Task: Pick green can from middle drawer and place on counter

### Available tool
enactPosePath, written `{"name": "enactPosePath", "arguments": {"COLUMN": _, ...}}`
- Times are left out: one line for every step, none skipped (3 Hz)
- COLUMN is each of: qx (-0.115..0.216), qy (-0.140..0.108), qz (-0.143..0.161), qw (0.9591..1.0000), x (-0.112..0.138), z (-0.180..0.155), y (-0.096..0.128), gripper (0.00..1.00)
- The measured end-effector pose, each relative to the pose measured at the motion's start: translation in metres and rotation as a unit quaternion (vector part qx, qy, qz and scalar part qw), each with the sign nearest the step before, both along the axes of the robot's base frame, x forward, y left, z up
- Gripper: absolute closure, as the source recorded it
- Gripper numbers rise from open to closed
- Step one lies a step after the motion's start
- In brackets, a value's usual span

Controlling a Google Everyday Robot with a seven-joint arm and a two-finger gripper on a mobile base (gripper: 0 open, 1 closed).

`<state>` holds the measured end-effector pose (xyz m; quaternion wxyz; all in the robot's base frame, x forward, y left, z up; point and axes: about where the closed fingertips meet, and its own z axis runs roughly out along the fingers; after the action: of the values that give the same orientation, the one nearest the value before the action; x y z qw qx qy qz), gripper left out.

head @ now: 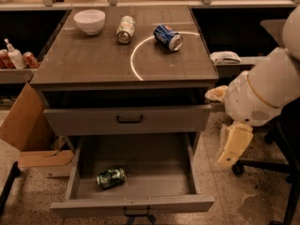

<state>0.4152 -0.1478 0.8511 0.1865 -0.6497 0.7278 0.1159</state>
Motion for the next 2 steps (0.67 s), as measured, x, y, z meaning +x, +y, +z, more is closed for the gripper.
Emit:
{"name": "enactPosePath", "arguments": {"qx": 0.018, "qy": 0.014, "qz": 0.007, "qw": 0.9997, "x": -0.014, "z": -0.040, "y": 0.018, "gripper": 0.00}}
{"name": "enactPosePath", "arguments": {"qx": 0.039, "qy": 0.035, "qz": 0.014, "qw": 0.9985, "x": -0.034, "z": -0.086, "y": 0.042, "gripper": 0.00}}
